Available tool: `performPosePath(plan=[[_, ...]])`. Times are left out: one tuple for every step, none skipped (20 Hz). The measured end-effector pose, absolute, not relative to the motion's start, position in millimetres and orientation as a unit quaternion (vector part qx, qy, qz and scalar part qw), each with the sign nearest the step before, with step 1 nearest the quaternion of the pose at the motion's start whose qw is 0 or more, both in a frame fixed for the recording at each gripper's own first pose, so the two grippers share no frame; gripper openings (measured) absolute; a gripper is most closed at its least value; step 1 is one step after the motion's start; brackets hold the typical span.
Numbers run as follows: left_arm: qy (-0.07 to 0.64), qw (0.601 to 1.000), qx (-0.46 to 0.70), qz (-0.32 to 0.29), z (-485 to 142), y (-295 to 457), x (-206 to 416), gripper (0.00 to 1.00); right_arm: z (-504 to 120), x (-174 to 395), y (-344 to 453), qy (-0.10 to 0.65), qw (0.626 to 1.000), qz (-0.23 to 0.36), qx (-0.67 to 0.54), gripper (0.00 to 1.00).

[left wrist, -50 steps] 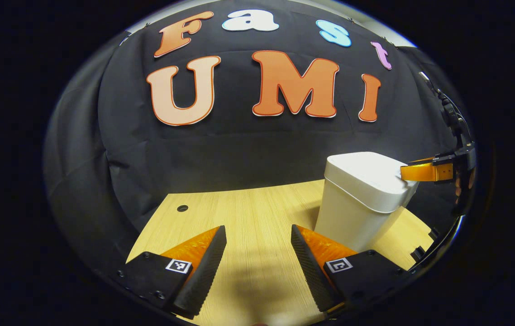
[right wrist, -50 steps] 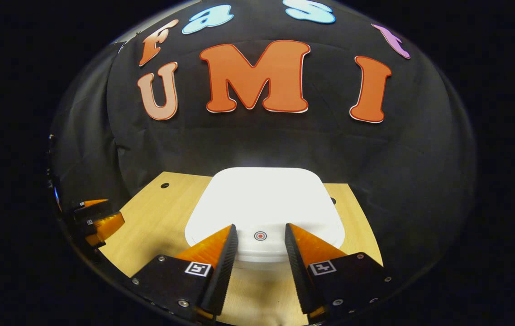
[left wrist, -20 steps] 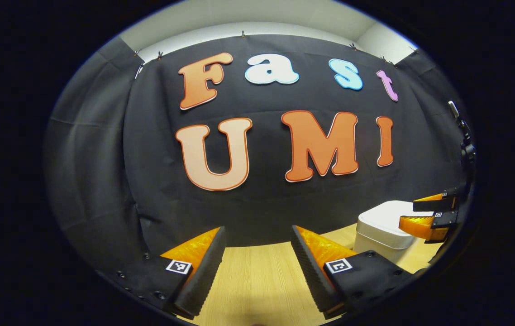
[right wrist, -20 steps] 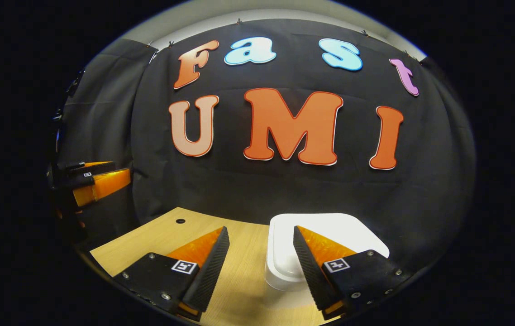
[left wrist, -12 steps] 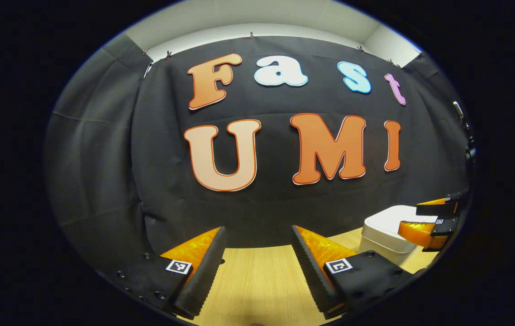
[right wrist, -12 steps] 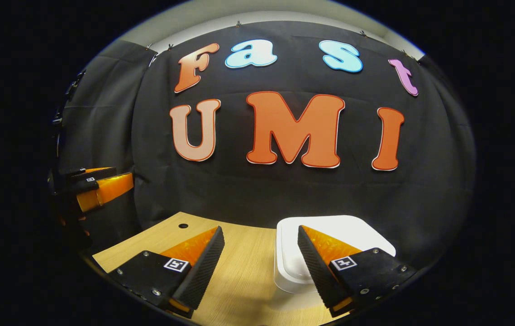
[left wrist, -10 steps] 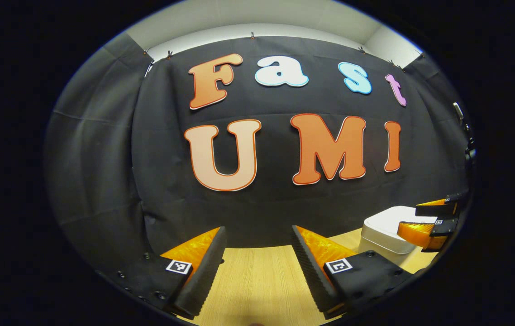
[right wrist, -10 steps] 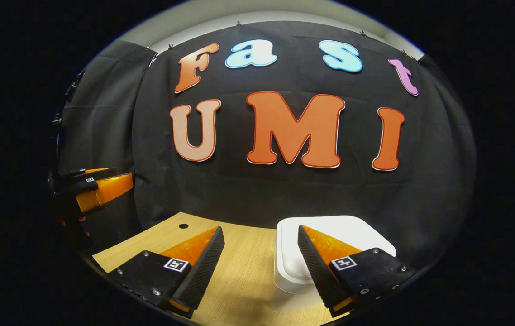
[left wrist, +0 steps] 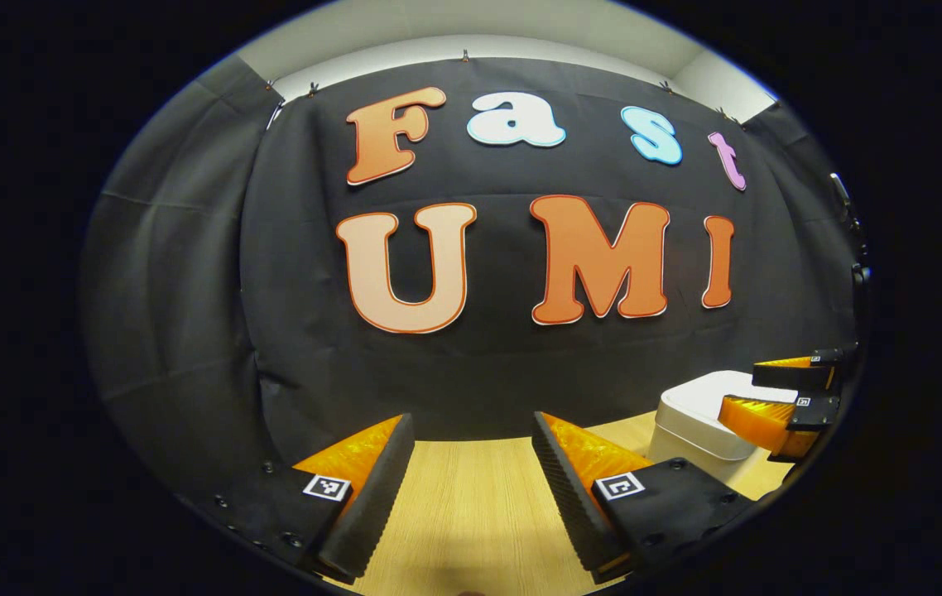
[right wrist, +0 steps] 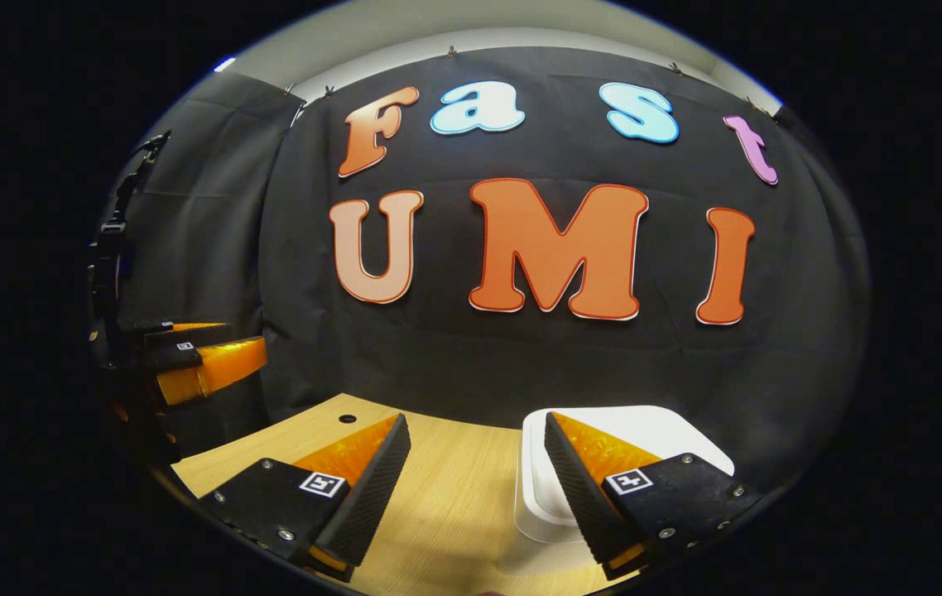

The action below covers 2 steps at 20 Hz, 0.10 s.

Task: Press the lid of the desktop garbage bin to open it, pick up the crumpled paper on the desktop and throw it into the bin, then pick up the pop can on the desktop and drop it into the bin, and finally close the garbage bin lid.

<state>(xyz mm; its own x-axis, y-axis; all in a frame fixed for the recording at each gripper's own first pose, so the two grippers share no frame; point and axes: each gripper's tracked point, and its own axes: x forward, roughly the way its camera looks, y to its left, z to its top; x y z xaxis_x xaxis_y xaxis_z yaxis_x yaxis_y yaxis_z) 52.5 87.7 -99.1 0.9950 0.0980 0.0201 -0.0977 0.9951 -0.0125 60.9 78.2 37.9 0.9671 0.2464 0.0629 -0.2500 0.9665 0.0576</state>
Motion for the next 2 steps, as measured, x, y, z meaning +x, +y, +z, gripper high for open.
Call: performPosePath(plan=[[-0.012,0.999,-0.004,0.05,-98.6,87.7,52.2,0.92,38.0,62.1,77.8,-0.027,0.991,0.125,0.034,0.99],[-0.015,0.999,-0.002,0.051,-97.2,88.6,51.9,0.92,37.9,62.2,77.7,-0.026,0.991,0.124,0.035,0.99]])
